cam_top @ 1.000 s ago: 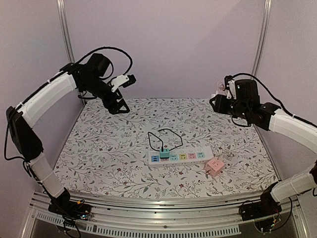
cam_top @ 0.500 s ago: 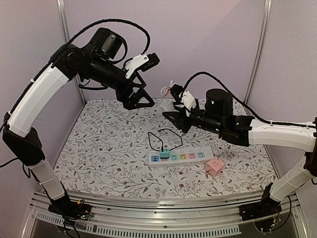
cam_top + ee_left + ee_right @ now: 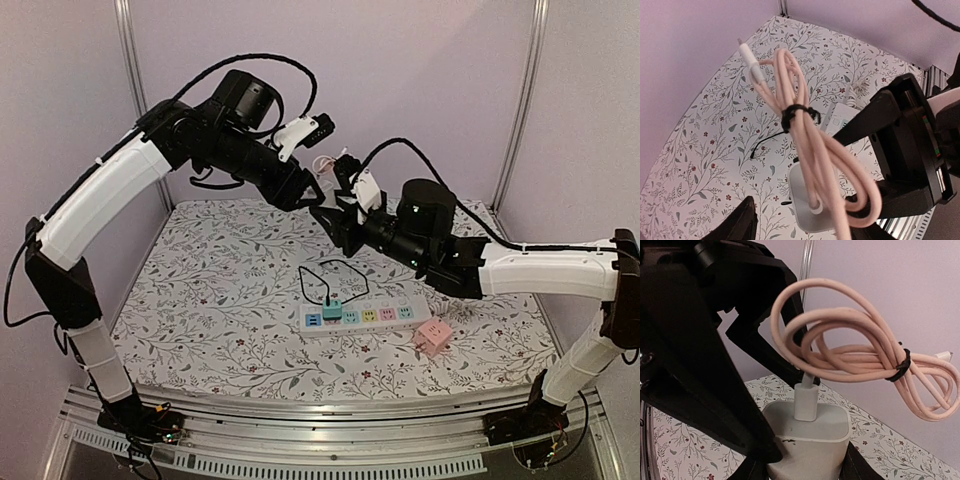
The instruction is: Insert the plug
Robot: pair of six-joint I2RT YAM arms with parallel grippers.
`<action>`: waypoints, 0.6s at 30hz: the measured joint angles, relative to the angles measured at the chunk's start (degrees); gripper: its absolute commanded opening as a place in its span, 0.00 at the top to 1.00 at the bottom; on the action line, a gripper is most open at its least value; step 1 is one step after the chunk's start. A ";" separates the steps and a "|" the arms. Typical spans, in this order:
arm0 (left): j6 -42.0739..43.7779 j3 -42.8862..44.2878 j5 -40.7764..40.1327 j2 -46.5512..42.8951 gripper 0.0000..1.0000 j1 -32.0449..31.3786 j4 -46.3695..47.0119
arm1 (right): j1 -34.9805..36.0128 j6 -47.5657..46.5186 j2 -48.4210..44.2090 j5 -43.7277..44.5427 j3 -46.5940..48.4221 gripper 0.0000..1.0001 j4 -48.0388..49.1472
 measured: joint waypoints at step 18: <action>-1.36 0.13 0.92 2.64 1.00 -0.17 2.75 | -0.07 1.36 1.25 2.89 0.02 0.05 1.14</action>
